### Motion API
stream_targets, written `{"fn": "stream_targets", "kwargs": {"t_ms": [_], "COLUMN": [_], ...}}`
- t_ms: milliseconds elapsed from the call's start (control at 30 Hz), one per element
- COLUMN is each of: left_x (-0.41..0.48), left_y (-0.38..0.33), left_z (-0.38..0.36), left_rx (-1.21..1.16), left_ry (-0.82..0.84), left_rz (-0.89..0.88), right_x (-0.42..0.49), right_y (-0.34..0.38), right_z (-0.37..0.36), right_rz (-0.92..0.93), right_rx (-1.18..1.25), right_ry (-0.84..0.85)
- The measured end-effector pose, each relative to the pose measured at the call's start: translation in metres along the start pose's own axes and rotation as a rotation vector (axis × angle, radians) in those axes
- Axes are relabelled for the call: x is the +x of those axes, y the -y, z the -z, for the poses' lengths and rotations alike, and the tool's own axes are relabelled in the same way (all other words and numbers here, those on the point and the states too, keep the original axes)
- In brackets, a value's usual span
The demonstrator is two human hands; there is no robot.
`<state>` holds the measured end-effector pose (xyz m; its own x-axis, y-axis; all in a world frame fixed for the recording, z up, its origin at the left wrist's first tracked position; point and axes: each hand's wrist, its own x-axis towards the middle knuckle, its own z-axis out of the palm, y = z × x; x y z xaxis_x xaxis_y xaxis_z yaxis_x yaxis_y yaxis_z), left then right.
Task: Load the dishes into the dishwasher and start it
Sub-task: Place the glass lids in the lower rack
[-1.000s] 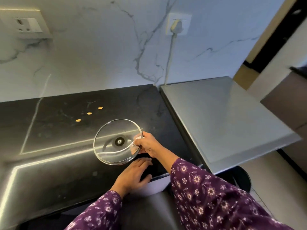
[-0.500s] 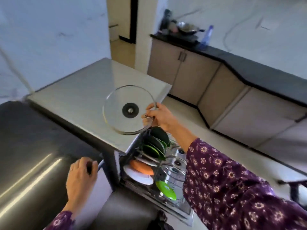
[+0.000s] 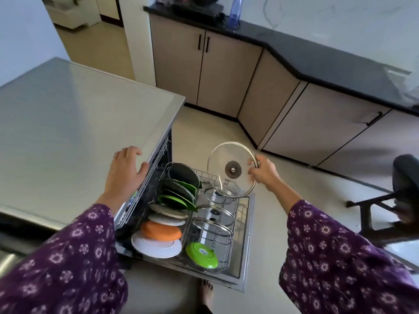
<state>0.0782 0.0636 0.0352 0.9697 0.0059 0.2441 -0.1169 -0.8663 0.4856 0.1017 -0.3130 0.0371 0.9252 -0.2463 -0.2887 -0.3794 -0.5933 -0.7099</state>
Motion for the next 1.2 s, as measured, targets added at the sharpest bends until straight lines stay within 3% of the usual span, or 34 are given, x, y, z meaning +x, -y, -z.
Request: {"fn": "stream_targets", "kwargs": {"t_ms": [167,367,567,767,1200], "left_x": [0.06,0.127,0.146,0.145,0.143], "left_y": [0.002,0.014,0.025,0.026,0.031], "left_z": [-0.037,-0.085,-0.113,-0.12,-0.125], "left_rx": [0.056,0.081,0.108,0.173,0.185], "left_ry": [0.071,0.119,0.0,-0.058,-0.099], "left_rz": [0.008,0.025,0.074,0.059,-0.018], "right_x": [0.066,0.156,0.228,0.269,0.301], "right_y": [-0.038,-0.072,-0.115,-0.164,-0.228], "right_z": [-0.03,-0.074,-0.126,-0.176,-0.223], "right_rz": [0.069,0.235,0.287,0.285,0.301], "right_rx": [-0.177,-0.427,-0.66,-0.755,-0.824], "right_ry": [-0.061,0.004,0.128,0.219,0.187]}}
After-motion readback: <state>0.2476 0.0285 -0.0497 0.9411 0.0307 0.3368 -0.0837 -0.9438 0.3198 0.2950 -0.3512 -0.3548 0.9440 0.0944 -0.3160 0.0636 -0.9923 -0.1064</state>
